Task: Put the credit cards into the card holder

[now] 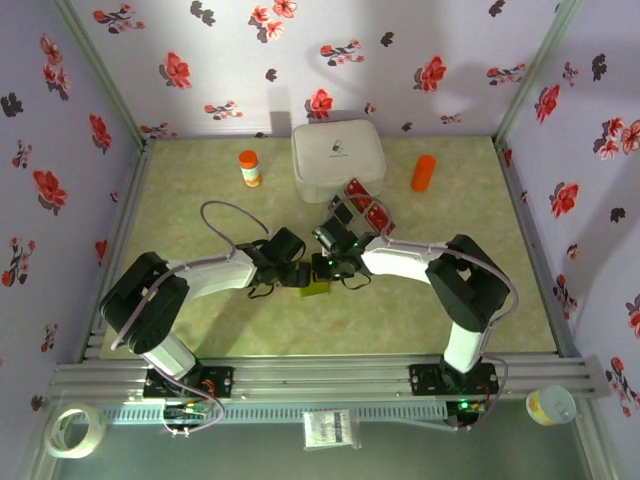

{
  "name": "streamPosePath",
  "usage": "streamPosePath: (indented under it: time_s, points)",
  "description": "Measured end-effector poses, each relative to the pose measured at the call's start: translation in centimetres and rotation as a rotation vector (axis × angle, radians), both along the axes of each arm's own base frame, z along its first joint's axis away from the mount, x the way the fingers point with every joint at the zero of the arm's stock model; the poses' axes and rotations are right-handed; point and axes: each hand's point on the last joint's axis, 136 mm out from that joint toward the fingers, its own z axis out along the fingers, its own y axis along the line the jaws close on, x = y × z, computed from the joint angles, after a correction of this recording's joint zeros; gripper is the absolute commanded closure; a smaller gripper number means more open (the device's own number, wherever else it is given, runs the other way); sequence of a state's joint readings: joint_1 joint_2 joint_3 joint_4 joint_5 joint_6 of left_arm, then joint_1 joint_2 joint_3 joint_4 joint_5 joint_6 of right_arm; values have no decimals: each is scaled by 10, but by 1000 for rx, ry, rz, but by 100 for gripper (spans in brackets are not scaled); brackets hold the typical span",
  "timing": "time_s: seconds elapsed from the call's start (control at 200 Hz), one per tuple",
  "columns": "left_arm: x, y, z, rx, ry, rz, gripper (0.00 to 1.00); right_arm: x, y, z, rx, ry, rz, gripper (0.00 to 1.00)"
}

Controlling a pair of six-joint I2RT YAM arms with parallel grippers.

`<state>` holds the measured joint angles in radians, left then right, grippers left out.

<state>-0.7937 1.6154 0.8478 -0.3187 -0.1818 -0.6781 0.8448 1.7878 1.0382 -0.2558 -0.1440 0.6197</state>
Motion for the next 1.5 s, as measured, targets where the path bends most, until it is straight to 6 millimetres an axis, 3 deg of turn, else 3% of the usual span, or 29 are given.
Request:
streamPosePath:
  time_s: [0.495, 0.765, 0.835, 0.965, 1.085, 1.245, 1.335, 1.415, 1.5]
  points:
    - [-1, -1, 0, -4, 4, -3, 0, -7, -1, 4, 86, -16, -99, 100]
    - [2, 3, 5, 15, 10, 1, 0, -18, -9, 16, 60, 22, -103, 68]
    - [5, 6, 10, 19, 6, 11, 0, -18, -11, 30, 68, 16, -100, 60]
    - [14, 9, 34, -5, -38, 20, 0, -7, -21, 75, 132, -48, -116, 48]
    - [24, 10, 70, -62, -120, 27, 0, 6, -45, 121, 205, -130, -172, 39]
    - [32, 21, 119, -130, -247, 46, 0, 13, -93, 173, 265, -274, -267, 17]
    - [38, 31, 149, -174, -342, 72, 0, 13, -124, 189, 253, -358, -329, 1]
    - [41, 46, 170, -202, -432, 108, 0, 12, -153, 198, 221, -424, -400, 1]
    - [40, 64, 180, -201, -516, 144, 0, 13, -182, 203, 180, -478, -484, 1]
